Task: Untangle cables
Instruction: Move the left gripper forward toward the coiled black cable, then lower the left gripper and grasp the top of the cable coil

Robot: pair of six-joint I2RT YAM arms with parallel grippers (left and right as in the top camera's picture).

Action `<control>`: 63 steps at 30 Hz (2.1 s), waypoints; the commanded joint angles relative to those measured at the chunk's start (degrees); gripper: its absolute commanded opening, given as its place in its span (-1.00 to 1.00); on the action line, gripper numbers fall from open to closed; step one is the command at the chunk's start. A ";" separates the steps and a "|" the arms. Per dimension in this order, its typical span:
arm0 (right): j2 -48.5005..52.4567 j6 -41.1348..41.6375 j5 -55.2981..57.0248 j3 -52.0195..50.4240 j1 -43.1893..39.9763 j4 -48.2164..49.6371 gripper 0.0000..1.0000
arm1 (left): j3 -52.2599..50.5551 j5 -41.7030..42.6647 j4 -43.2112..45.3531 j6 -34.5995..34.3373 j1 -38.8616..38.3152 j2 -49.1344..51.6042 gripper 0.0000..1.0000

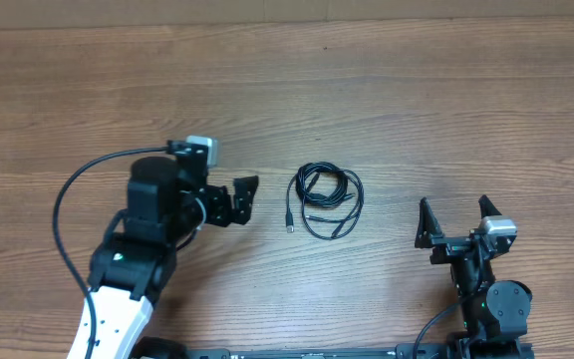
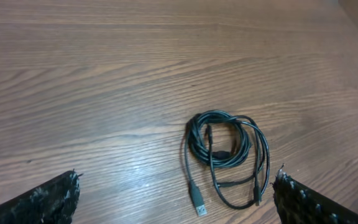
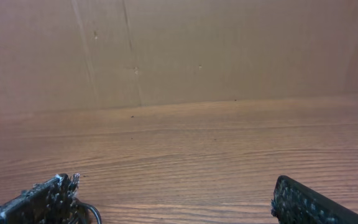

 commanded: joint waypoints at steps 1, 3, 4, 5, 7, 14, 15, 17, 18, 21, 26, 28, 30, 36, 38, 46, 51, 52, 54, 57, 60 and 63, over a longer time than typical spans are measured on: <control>-0.39 0.00 0.31 -0.59 0.20 0.33 1.00 | 1.62 -4.50 1.88 -2.01 -2.25 1.68 1.00; -0.39 0.00 0.31 -0.59 0.20 0.33 1.00 | 1.62 -4.42 2.38 -2.47 -2.25 2.29 0.99; -0.39 0.00 0.31 -0.59 0.20 0.33 1.00 | 1.62 -4.44 2.34 -2.45 -2.23 2.67 0.99; -0.39 0.00 0.31 -0.59 0.20 0.33 1.00 | 1.60 -4.44 2.21 -2.45 -2.23 3.02 0.99; -0.39 0.02 0.28 -0.59 0.20 0.33 1.00 | 1.60 -4.44 1.86 -2.45 -2.23 4.28 0.99; -0.39 0.00 0.28 -0.59 0.20 0.35 1.00 | 1.60 0.42 2.32 -2.25 -2.32 8.37 0.99; -0.39 0.00 0.31 -0.59 0.20 0.33 1.00 | 1.60 0.33 2.34 -2.25 -2.32 8.72 1.00; -0.39 0.00 0.31 -0.59 0.20 0.33 1.00 | 1.60 0.26 2.32 -2.25 -2.67 9.68 1.00; -0.39 0.00 0.28 -0.59 0.20 0.33 1.00 | 1.60 0.26 2.32 -2.27 -3.13 10.10 1.00; -0.39 0.00 0.28 -0.59 0.20 0.33 1.00 | 1.62 -0.37 2.32 -2.29 -4.74 10.82 0.99; -0.39 0.00 0.31 -0.59 0.20 0.33 1.00 | 1.62 -7.10 3.52 -6.71 -9.97 12.26 1.00; -0.39 0.00 0.28 -0.59 0.20 0.33 1.00 | 1.62 -7.87 5.38 -7.04 -13.11 13.49 0.99; -0.39 0.00 0.31 -0.59 0.20 0.33 1.00 | 1.62 -10.97 6.99 -9.22 -15.63 14.84 0.93; -0.39 0.00 0.31 -0.59 0.20 0.33 0.99 | 1.62 -22.43 17.62 -12.02 -21.59 22.58 0.85; -0.39 0.02 0.31 -0.59 0.20 0.33 1.00 | 1.64 -23.10 23.02 -12.33 -21.77 25.97 0.84; -0.39 0.02 0.31 -0.59 0.20 0.33 0.99 | 17.84 -21.79 10.99 -8.33 -20.85 38.95 0.69; -0.39 0.00 0.28 -0.59 0.20 0.33 1.00 | 29.66 -21.79 0.20 -6.23 -20.81 46.60 0.45; -0.39 0.00 0.31 -0.59 0.20 0.35 0.99 | 30.84 -21.75 -1.01 -6.25 -20.81 48.06 0.29; -0.39 0.00 0.31 -0.59 0.20 0.33 1.00 | 31.32 -21.77 -2.16 -6.25 -20.81 50.27 0.06; -0.39 0.02 0.28 -0.59 0.20 0.33 1.00 | 31.30 -21.79 -3.91 -6.27 -20.46 51.82 0.08; -0.39 0.00 0.31 -0.59 0.20 0.33 1.00 | 31.28 -21.77 -4.42 -6.32 -19.80 52.78 0.15; -0.39 0.02 0.31 -0.59 0.20 0.33 1.00 | 31.28 -21.73 -4.63 -8.50 -18.84 53.11 0.14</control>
